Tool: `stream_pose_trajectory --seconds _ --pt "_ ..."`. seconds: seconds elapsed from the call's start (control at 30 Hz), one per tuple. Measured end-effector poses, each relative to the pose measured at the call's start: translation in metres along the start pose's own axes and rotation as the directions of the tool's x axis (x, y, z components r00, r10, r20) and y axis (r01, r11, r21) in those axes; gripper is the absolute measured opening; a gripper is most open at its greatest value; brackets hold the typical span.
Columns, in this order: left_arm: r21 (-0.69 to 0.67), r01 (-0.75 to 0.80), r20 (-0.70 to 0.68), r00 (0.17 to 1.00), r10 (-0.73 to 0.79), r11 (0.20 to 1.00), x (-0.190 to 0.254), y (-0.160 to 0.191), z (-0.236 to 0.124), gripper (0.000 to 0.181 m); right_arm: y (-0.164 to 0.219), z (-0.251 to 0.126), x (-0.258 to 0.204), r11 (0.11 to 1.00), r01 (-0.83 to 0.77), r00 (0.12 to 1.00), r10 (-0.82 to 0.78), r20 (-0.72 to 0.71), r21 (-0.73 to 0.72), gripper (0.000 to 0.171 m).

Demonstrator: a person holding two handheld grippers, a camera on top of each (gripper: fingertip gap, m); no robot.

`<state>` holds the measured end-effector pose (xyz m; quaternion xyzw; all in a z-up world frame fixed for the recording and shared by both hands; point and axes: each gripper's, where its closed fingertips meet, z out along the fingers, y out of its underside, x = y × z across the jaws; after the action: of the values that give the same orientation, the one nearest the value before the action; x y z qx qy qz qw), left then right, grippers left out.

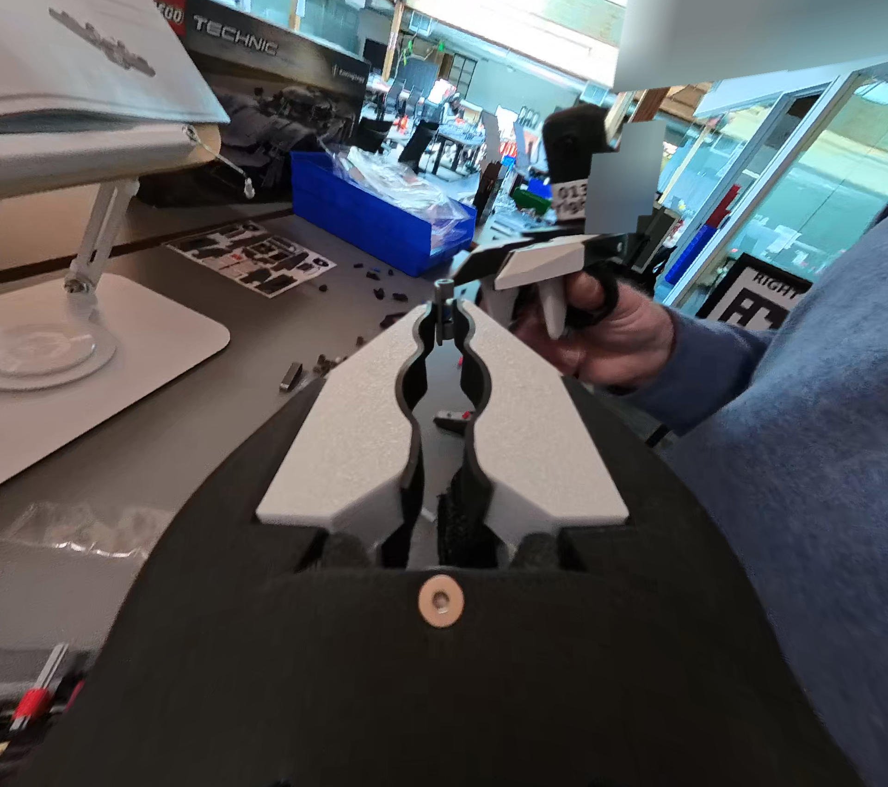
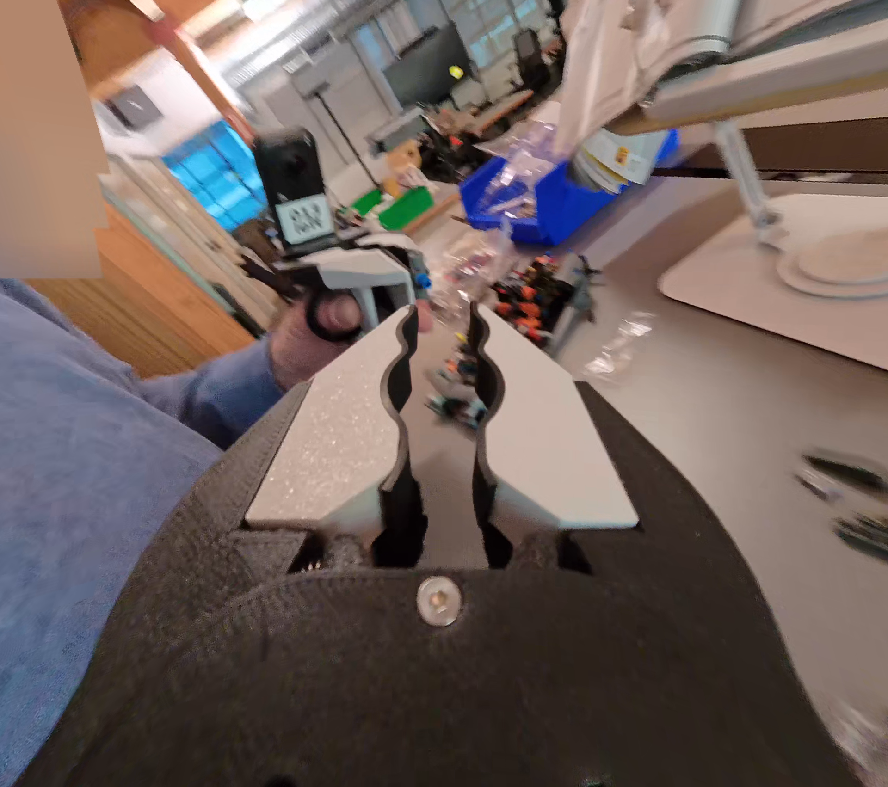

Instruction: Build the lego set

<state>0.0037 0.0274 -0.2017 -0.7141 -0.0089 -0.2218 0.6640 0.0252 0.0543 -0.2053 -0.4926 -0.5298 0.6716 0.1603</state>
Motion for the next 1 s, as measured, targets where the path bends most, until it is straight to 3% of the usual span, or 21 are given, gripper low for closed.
stream_pose_trajectory --seconds 0.2,0.5,0.77,1.0 --pt "-0.101 -0.001 0.072 0.997 0.008 0.995 -0.014 0.03 0.003 0.005 0.035 -0.072 0.07 0.967 0.122 0.939 -0.186 -0.288 -0.225 0.014" --pt "-0.185 0.016 0.166 0.986 0.015 0.983 -0.03 0.056 0.004 0.005 0.083 -0.163 0.136 0.827 0.109 0.821 -0.388 -0.419 -0.552 0.013" --pt "-0.215 0.025 0.175 0.984 0.013 0.976 -0.028 0.067 0.021 0.005 0.09 -0.246 0.177 0.839 -0.007 0.683 -0.393 -0.615 -0.544 0.021" --pt "-0.236 0.015 0.162 0.986 0.024 0.972 -0.025 0.069 0.037 0.005 0.098 -0.291 0.191 0.845 -0.074 0.637 -0.368 -0.677 -0.529 0.021"
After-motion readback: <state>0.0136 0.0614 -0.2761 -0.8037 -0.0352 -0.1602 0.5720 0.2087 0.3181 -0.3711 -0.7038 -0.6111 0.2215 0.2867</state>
